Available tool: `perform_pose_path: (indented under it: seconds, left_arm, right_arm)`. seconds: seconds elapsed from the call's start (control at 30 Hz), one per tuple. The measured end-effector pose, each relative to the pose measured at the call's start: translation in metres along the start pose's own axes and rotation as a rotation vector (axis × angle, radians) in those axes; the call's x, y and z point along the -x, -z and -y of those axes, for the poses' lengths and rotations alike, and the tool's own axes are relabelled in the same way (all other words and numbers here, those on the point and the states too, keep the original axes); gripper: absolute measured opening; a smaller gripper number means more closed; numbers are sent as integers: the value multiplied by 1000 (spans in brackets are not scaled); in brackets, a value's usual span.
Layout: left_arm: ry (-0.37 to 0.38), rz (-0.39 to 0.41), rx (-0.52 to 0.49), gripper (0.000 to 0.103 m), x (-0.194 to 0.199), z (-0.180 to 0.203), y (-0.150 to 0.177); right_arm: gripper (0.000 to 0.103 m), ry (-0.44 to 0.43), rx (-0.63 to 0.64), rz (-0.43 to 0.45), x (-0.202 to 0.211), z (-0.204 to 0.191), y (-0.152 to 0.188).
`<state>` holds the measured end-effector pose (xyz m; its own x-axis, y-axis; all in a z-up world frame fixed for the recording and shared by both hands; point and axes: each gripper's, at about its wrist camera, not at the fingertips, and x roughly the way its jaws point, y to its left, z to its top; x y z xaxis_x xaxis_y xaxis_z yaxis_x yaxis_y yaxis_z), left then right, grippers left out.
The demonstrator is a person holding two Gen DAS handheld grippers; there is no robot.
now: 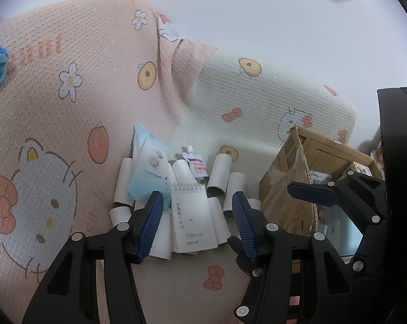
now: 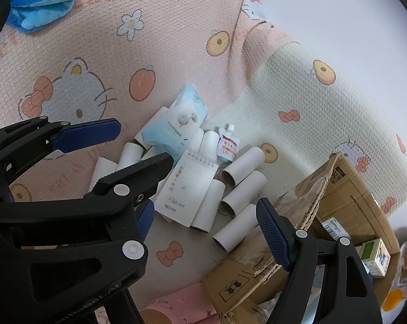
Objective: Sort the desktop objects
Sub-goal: 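Move both tools toward the pile of cardboard tubes and notepad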
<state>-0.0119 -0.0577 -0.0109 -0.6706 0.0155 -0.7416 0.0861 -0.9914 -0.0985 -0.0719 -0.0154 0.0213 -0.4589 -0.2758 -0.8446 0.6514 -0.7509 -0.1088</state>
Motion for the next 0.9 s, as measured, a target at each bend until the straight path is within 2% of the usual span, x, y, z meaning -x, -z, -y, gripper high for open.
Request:
perform_pose_path:
  seconds: [0.57, 0.9]
  left_arm:
    - [17, 3, -16, 57, 0, 9, -1]
    - [62, -22, 30, 57, -11, -10, -1]
  right_arm:
    - [76, 16, -24, 16, 7, 10, 6]
    - [76, 24, -20, -4, -1, 7, 2]
